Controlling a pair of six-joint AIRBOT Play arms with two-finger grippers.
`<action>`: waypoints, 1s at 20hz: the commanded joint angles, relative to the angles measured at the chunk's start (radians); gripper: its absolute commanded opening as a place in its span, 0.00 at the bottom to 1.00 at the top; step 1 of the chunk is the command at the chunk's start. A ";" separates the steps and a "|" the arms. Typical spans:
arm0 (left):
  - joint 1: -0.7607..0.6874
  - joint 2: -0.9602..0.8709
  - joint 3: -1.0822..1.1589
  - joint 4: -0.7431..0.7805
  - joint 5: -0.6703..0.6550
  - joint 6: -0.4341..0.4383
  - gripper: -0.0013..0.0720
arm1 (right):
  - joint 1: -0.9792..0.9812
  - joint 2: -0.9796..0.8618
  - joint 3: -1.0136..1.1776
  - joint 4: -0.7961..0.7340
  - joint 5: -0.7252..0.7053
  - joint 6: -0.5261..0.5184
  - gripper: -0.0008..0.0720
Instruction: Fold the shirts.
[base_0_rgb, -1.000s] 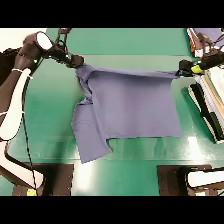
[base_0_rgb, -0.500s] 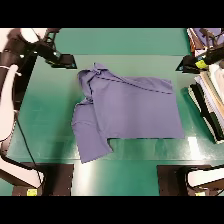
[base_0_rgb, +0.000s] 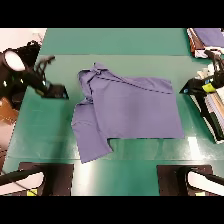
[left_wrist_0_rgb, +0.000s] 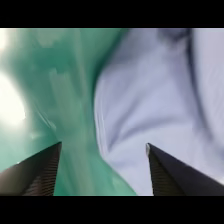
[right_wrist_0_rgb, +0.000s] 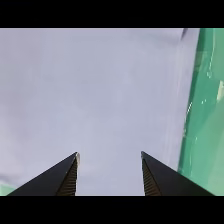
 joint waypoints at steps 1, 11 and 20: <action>0.003 0.086 -0.311 -0.079 0.098 0.023 0.87 | -0.002 0.128 -0.157 0.002 -0.033 -0.005 0.61; 0.001 0.086 -0.527 -0.337 0.320 0.074 0.76 | -0.002 0.268 -0.266 0.001 -0.041 -0.005 0.61; 0.001 0.160 -0.374 -0.344 0.271 0.074 0.05 | -0.224 0.267 -0.472 -0.062 0.023 -0.037 0.64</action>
